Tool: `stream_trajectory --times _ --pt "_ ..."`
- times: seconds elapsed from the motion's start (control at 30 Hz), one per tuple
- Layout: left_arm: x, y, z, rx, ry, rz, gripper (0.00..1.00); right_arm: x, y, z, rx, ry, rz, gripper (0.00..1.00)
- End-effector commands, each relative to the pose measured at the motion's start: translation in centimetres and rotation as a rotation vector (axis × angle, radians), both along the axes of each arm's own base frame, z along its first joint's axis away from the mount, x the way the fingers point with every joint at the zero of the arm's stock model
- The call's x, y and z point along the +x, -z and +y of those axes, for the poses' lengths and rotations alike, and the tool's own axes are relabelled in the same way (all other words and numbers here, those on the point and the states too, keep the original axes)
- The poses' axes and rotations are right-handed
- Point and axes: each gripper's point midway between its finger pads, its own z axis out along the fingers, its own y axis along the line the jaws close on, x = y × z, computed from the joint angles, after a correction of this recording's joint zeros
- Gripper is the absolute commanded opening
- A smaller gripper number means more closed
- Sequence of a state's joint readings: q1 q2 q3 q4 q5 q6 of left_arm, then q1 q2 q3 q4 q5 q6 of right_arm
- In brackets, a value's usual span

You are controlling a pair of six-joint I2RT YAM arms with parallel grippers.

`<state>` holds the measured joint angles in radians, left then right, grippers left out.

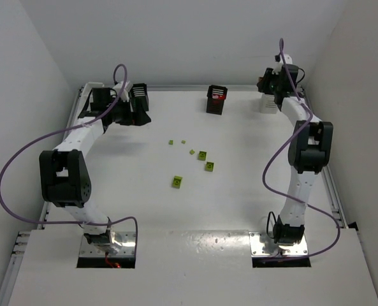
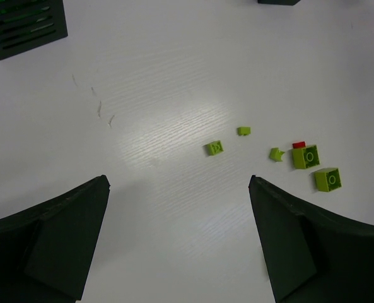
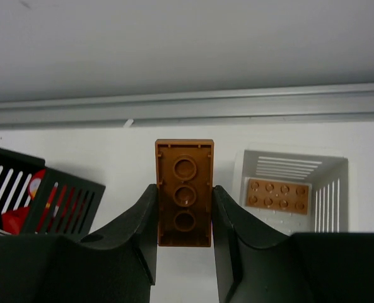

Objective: Sort the legos into containers by color

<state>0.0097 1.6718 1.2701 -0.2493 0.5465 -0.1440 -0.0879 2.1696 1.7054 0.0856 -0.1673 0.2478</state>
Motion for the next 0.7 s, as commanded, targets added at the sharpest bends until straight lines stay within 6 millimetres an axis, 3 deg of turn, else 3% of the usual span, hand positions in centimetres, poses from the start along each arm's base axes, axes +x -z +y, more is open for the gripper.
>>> stream_trajectory --times 0.0,0.03,0.17,0.2,0.43,0.6,0.67 --pt "1.0 -2.0 -0.2 0.007 -0.014 -0.052 0.99 2.4 -3.5 -0.9 0.027 0.051 -0.124 0.00" --pt "1.0 -2.0 -0.2 0.007 -0.014 -0.052 0.99 2.9 -4.4 -1.1 0.031 0.062 -0.146 0.00" --pt "1.0 -2.0 0.0 0.012 -0.022 -0.052 0.99 3.8 -4.3 -3.3 0.020 0.138 -0.145 0.00" --pt "1.0 -2.0 0.0 0.012 -0.022 -0.052 0.99 3.7 -3.2 -4.2 0.016 0.162 -0.123 0.00" --pt "1.1 -1.8 -0.1 0.006 -0.027 -0.038 0.99 3.4 -3.0 -7.1 -0.001 0.237 -0.123 0.00" --pt "1.5 -0.8 -0.1 0.000 -0.031 -0.010 0.99 3.0 -1.8 -7.4 0.006 0.230 -0.092 0.00" --pt "1.8 -1.2 -0.1 0.000 -0.031 -0.021 0.99 3.0 -1.8 -7.4 0.006 0.230 -0.092 0.02"
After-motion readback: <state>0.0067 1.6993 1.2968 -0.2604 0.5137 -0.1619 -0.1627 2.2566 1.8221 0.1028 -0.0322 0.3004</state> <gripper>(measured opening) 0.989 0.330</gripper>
